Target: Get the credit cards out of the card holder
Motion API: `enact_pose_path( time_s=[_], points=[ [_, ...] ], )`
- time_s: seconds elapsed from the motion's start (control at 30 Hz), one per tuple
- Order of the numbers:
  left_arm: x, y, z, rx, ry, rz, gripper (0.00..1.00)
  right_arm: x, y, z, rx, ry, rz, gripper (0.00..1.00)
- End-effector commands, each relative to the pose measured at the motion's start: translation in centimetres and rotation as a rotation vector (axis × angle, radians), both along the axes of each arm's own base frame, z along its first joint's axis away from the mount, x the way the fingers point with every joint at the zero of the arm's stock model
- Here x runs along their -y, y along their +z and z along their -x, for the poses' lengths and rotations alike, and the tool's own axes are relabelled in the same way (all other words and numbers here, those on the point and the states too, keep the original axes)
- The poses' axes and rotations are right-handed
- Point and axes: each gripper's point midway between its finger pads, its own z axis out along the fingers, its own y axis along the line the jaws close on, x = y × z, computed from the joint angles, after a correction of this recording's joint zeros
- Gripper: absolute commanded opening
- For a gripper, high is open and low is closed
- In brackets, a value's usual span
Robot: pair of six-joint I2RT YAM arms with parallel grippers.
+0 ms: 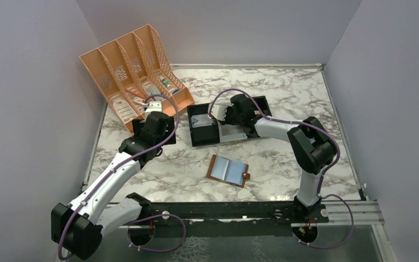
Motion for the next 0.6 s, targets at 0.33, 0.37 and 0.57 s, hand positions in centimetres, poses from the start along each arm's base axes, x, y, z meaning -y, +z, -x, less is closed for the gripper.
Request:
enact_pose_path(
  time_s=[0.33,0.37,0.57],
  points=[
    [-0.6,-0.9,0.3,-0.03,0.008,-0.031,0.99,-0.8,0.3,0.7,-0.045,0.037,-0.031,0.3],
    [-0.6,-0.9,0.2,-0.031,0.008,-0.031,0.99,-0.9,0.5,0.7,-0.046,0.031,-0.042,0.31],
    [-0.6,-0.9,0.3,-0.029,0.008,-0.031,0.99,-1.2,2.0,1.0,-0.046,0.004,-0.123,0.33]
  ],
)
